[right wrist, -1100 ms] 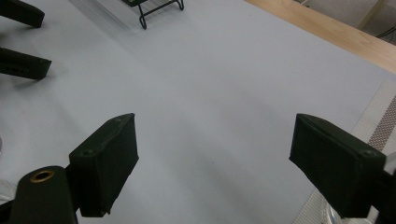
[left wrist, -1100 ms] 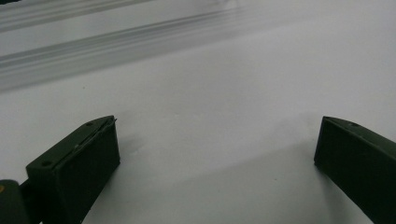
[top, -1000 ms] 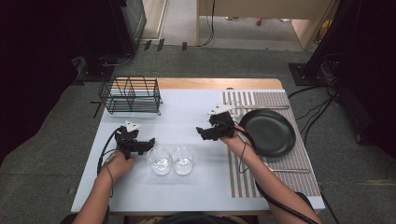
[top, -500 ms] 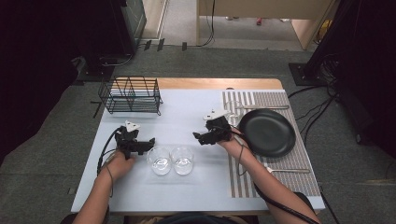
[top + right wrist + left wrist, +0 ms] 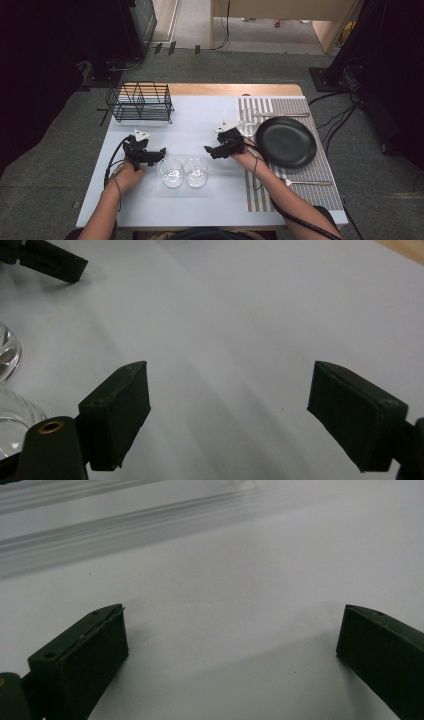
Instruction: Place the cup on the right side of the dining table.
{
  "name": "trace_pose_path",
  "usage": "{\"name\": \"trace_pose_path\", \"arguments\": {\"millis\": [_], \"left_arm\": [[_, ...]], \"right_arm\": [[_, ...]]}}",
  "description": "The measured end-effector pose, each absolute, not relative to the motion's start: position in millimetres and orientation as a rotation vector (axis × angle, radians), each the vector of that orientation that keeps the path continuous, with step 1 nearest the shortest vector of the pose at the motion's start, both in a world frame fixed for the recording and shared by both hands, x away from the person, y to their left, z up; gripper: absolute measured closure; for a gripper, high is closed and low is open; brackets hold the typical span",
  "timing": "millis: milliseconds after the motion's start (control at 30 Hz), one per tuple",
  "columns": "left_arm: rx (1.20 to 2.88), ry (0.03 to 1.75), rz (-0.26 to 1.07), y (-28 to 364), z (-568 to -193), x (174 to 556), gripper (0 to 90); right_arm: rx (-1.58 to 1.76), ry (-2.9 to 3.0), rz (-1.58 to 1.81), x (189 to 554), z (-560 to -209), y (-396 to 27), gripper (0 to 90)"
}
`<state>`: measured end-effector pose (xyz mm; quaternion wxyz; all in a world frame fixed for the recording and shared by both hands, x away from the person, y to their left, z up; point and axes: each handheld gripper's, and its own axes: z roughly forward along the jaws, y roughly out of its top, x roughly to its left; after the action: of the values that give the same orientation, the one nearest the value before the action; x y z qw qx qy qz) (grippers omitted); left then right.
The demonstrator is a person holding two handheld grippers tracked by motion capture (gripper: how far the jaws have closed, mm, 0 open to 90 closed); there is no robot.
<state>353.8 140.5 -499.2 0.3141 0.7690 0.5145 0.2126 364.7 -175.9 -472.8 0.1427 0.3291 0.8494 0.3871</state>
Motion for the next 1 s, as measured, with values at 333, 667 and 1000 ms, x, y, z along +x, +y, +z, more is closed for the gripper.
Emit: {"name": "trace_pose_path", "arguments": {"millis": [333,667,1000], "left_arm": [[2.027,1.356,0.560,140.5,-499.2,353.8,0.0],[2.027,1.356,0.561,140.5,-499.2,353.8,0.0],[2.027,1.356,0.562,140.5,-499.2,353.8,0.0]], "right_arm": [[0.958,2.482,1.163,367.2,-480.4,-175.3,19.2],[0.968,2.496,1.125,370.4,-491.1,-173.3,19.8],[0.941,2.505,1.089,371.3,-499.2,-170.4,19.6]]}}
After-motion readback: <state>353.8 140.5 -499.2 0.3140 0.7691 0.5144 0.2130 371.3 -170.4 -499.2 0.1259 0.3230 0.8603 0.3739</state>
